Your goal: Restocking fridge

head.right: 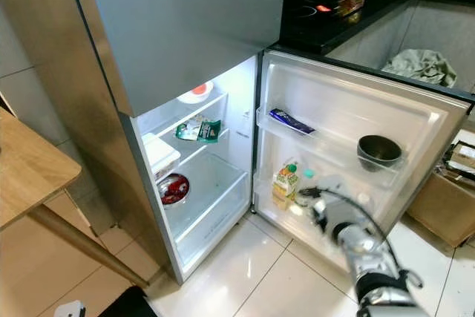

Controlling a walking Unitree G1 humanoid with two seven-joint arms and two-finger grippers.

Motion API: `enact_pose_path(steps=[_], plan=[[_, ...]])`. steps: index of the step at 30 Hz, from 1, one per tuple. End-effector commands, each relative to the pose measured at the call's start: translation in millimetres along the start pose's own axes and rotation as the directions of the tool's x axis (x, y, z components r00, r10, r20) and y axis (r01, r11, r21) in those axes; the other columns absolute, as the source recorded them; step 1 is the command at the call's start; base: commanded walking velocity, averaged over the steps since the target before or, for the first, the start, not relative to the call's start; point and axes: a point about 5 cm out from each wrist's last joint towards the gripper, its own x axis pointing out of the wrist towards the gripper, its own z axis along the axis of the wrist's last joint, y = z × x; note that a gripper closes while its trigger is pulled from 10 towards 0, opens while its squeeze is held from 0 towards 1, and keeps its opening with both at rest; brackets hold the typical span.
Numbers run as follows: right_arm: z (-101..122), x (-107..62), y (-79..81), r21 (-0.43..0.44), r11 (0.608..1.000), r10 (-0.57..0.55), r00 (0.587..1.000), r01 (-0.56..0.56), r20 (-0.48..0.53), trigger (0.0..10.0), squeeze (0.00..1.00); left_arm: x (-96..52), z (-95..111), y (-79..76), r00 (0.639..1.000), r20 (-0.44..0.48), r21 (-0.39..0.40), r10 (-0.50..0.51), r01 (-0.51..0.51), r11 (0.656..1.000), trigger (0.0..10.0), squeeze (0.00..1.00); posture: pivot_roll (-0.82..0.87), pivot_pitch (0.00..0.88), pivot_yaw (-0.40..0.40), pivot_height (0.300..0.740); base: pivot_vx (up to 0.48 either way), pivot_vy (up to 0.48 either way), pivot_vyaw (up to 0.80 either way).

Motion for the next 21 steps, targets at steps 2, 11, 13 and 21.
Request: enact_pose_path(steps=[2,11,13,21], plan=[[-50,-12.5,16.2,0.077,0.997,0.02,0.981,-0.005,-0.191,10.0,0.0,-0.1,-10,-2.8,0.999,-0.04,0.026,0.029,-0.028,0.999,10.0,0.0,-0.09,0.0,0.011,0.74,0.0,0.0,0.0],[-144,-62.9,48.5,0.144,0.989,0.058,0.856,0.019,-0.513,10.0,0.0,1.2,-14,-6.9,0.997,-0.061,0.042,0.053,-0.051,0.998,10.0,0.0,-0.09,0.0,0.007,0.74,0.0,0.0,-0.67],[-155,-71.1,51.5,0.147,0.989,0.063,0.835,0.022,-0.547,10.0,0.0,1.4,-15,-7.2,0.996,-0.065,0.052,0.06,-0.057,0.997,10.0,0.0,-0.09,0.0,0.007,0.74,0.0,0.0,-0.76],[-182,-95.3,56.3,0.153,0.987,0.066,0.77,0.042,-0.635,10.0,0.0,2.6,-16,-9.3,0.993,-0.065,0.068,0.095,-0.091,0.994,10.0,0.0,-0.08,0.0,0.002,0.74,0.0,0.0,-0.76]])
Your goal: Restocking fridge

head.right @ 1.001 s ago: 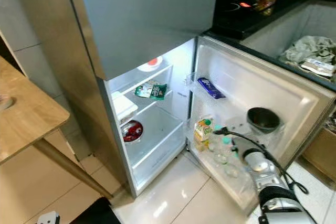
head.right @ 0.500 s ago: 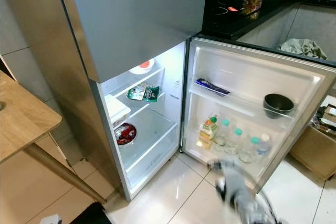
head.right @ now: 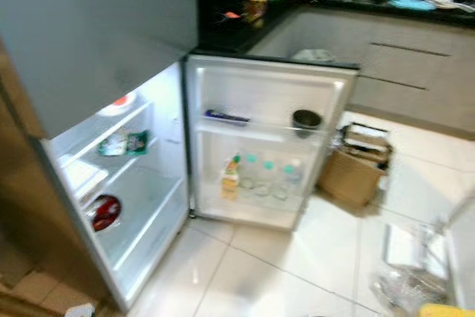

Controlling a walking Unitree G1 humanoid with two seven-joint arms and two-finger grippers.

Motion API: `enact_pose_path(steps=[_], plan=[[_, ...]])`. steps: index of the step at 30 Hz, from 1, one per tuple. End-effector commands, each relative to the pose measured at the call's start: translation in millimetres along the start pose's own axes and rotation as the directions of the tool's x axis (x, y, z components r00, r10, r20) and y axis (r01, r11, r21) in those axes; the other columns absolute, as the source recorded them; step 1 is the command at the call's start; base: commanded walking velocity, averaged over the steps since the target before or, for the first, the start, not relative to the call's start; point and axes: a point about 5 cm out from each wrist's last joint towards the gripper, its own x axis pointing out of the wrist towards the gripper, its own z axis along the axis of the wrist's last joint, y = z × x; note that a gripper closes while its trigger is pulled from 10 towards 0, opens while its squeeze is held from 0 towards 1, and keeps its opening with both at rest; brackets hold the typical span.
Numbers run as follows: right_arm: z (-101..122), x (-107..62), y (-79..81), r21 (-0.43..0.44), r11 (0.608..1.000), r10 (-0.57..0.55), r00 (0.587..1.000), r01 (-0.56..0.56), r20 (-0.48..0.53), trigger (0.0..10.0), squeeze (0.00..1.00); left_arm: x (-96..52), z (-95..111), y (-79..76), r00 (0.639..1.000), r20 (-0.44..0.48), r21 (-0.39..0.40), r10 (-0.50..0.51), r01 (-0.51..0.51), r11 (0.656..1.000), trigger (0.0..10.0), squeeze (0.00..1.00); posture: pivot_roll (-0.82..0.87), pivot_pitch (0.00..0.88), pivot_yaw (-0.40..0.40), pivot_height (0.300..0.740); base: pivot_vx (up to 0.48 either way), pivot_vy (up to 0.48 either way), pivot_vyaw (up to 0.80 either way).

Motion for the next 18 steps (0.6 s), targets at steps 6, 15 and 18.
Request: enact_pose_path(steps=[6,15,18], plan=[[14,0.7,-1.1,0.017,1.0,-0.011,0.999,0.011,0.042,10.0,0.0,0.3,-7,-6.5,1.0,-0.021,-0.037,-0.015,0.014,0.999,10.0,0.0,-0.09,0.0,0.008,0.74,0.0,0.0,-0.76],[18,1.5,2.6,0.018,1.0,-0.009,0.999,0.008,0.052,10.0,0.0,1.3,-5,-8.0,1.0,-0.013,-0.038,-0.021,0.02,0.999,10.0,0.0,-0.08,0.0,0.013,0.74,0.0,0.0,-0.76],[18,1.9,5.1,0.02,1.0,-0.005,0.999,0.004,0.053,10.0,0.0,1.4,-4,-7.5,1.0,-0.013,-0.039,-0.021,0.02,0.999,10.0,0.0,-0.08,0.0,0.02,0.74,0.0,0.0,-0.76]])
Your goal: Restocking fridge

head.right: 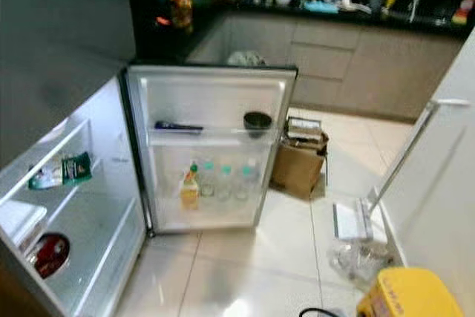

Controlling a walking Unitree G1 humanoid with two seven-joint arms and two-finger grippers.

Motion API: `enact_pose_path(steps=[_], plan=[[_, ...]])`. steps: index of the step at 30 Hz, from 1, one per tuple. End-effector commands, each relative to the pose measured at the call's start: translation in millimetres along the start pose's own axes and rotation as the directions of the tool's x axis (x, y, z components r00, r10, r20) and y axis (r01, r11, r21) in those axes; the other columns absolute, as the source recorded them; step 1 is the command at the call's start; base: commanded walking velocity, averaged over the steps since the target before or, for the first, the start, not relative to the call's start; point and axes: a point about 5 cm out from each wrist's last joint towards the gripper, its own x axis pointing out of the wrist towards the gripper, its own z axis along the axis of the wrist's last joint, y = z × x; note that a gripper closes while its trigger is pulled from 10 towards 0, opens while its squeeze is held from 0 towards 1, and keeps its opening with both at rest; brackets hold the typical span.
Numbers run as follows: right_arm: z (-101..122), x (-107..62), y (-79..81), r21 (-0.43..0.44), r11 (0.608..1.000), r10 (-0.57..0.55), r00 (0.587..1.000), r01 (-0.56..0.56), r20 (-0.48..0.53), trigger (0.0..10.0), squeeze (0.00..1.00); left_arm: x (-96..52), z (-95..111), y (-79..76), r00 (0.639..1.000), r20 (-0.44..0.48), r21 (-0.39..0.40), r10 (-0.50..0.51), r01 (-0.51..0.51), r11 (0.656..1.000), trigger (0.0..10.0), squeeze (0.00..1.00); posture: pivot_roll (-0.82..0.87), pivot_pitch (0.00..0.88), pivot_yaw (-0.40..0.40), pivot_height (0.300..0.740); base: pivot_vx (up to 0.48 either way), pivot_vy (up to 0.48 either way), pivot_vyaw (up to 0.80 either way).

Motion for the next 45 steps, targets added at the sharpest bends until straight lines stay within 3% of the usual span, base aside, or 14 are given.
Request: enact_pose_path(steps=[1,12,21,45], plan=[[-5,-0.6,-1.0,0.01,1.0,-0.007,1.0,0.007,-0.015,10.0,0.0,2.2,6,-2.9,1.0,0.01,0.013,-0.01,0.01,1.0,10.0,0.0,-0.08,0.0,0.021,0.74,0.0,0.0,-0.76],[-5,-0.7,-0.9,0.02,1.0,-0.013,1.0,0.013,-0.001,10.0,0.0,3.6,8,-6.3,1.0,0.001,0.019,-0.025,0.025,1.0,10.0,0.0,-0.08,0.0,0.022,0.74,0.0,0.0,-0.76],[-1,-0.2,1.2,0.007,1.0,-0.007,1.0,0.007,0.024,10.0,0.0,3.6,4,-9.1,0.998,-0.022,0.03,-0.054,0.055,0.998,10.0,0.0,-0.08,0.0,0.023,0.74,0.0,0.0,0.0],[4,0.3,1.9,0.003,1.0,0.002,0.999,-0.002,0.039,10.0,0.0,4.8,2,-17.7,0.994,-0.037,0.063,-0.102,0.104,0.993,10.0,0.0,-0.08,0.0,0.023,0.74,0.299,0.0,-0.1]])
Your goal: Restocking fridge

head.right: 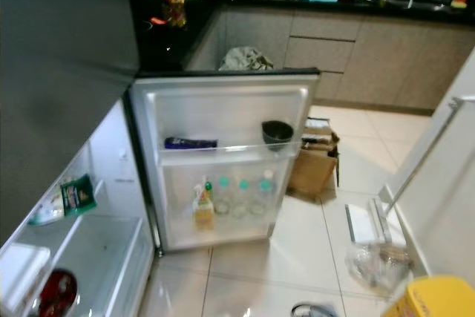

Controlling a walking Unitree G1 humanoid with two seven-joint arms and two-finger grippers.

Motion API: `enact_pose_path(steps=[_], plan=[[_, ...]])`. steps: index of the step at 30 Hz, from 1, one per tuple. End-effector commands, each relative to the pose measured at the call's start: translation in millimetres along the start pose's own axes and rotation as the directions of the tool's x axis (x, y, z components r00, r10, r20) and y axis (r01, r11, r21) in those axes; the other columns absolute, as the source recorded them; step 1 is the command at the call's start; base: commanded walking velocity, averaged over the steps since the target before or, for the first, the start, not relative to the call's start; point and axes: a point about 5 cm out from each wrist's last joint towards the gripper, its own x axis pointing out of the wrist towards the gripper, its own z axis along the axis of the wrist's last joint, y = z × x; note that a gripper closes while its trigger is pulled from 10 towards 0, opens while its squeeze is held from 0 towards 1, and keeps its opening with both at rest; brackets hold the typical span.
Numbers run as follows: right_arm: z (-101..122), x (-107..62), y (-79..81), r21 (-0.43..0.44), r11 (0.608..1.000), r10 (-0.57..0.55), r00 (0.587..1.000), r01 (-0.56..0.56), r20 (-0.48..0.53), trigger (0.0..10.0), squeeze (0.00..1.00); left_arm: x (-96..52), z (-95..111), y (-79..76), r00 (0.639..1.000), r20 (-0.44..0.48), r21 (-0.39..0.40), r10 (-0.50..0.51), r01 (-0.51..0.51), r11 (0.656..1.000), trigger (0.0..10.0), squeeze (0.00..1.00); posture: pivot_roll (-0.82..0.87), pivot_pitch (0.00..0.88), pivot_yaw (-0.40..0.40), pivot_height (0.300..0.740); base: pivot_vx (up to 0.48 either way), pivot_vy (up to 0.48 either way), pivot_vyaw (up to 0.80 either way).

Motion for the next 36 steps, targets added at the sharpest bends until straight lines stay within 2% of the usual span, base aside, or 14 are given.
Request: enact_pose_path(steps=[1,4,8,27,31,36], plan=[[-9.6,-2.3,-6.6,0.003,1.0,-0.02,0.999,0.02,-0.033,10.0,0.0,2.2,9.0,-2.4,1.0,0.027,0.017,-0.004,0.004,1.0,10.0,0.0,-0.08,0.0,0.023,0.74,0.3,0.0,-0.77],[-9.3,-2.3,-6.4,0.021,1.0,-0.021,0.999,0.021,-0.025,10.0,0.0,2.2,8.9,-2.2,1.0,0.031,0.006,0.0,0.0,1.0,10.0,0.0,-0.08,0.0,0.022,0.74,0.175,0.0,-0.77],[-9.0,-2.4,-6.8,0.025,0.999,-0.026,1.0,0.027,-0.013,10.0,0.0,2.0,6.6,-3.8,1.0,0.016,0.039,-0.021,0.021,0.999,10.0,0.0,-0.08,0.0,0.022,0.74,0.0,0.0,0.0],[-8.2,-2.4,-7.0,0.021,0.999,-0.024,1.0,0.024,-0.009,10.0,0.0,2.5,5.2,-6.1,0.999,0.016,0.022,-0.032,0.031,0.999,10.0,0.0,-0.08,0.0,0.021,0.74,0.0,-0.459,0.0],[-8.8,-2.6,-7.3,0.019,1.0,-0.023,1.0,0.023,-0.011,10.0,0.0,2.4,5.6,-4.2,1.0,0.024,-0.005,-0.001,0.001,1.0,10.0,0.0,-0.08,0.0,0.021,0.74,0.0,0.0,0.0],[-9.4,-2.7,-7.7,0.017,1.0,-0.022,1.0,0.022,-0.012,10.0,0.0,2.3,6.6,-3.1,1.0,0.028,-0.004,0.01,-0.01,1.0,10.0,0.0,-0.08,0.0,0.021,0.74,0.0,0.0,0.0]])
